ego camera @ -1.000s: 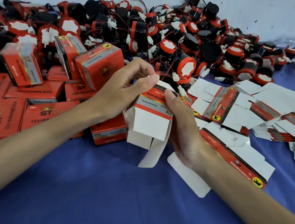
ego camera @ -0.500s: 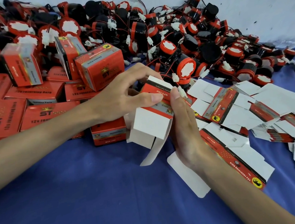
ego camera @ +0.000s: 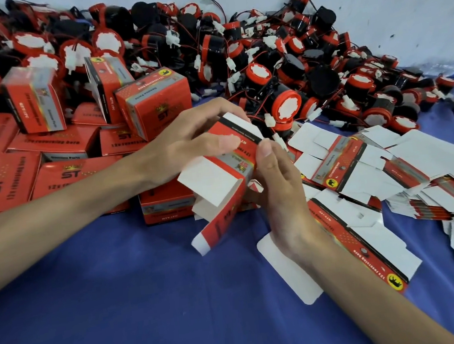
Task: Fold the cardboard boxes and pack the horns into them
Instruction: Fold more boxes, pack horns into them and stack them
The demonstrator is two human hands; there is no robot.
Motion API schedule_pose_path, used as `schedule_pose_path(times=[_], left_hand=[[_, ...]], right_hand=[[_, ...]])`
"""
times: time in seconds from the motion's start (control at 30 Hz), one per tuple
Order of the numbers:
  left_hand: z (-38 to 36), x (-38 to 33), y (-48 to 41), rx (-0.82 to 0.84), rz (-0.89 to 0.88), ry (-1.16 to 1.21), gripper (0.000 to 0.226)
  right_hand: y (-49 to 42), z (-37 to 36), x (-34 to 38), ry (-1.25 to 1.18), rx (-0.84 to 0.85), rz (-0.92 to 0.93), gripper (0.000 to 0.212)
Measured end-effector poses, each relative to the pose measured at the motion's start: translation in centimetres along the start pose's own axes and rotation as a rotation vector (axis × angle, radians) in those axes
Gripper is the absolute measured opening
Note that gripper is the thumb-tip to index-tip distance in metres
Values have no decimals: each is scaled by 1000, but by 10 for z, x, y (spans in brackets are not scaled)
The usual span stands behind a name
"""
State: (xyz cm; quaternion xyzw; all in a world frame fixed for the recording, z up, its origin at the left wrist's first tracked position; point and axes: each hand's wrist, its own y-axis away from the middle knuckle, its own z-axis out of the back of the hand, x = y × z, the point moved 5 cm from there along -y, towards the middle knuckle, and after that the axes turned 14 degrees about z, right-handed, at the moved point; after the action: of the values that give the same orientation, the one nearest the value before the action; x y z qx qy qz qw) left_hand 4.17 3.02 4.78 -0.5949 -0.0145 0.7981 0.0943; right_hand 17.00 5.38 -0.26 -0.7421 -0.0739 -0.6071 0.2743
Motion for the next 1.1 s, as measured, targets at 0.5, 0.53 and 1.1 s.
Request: schedule_pose_path(times=[0.5,0.53,1.1], left_hand=[[9,3,-2,-69,7,205,28],[8,3,-2,-57,8,222,27],[-1,7,-5,-46,78,-12,31]], right_hand=[[-1,15,-3,-160,-195,-7,39],[-2,13,-3,-182,-186,-42,47],[2,6,12,30,-145,81,16]])
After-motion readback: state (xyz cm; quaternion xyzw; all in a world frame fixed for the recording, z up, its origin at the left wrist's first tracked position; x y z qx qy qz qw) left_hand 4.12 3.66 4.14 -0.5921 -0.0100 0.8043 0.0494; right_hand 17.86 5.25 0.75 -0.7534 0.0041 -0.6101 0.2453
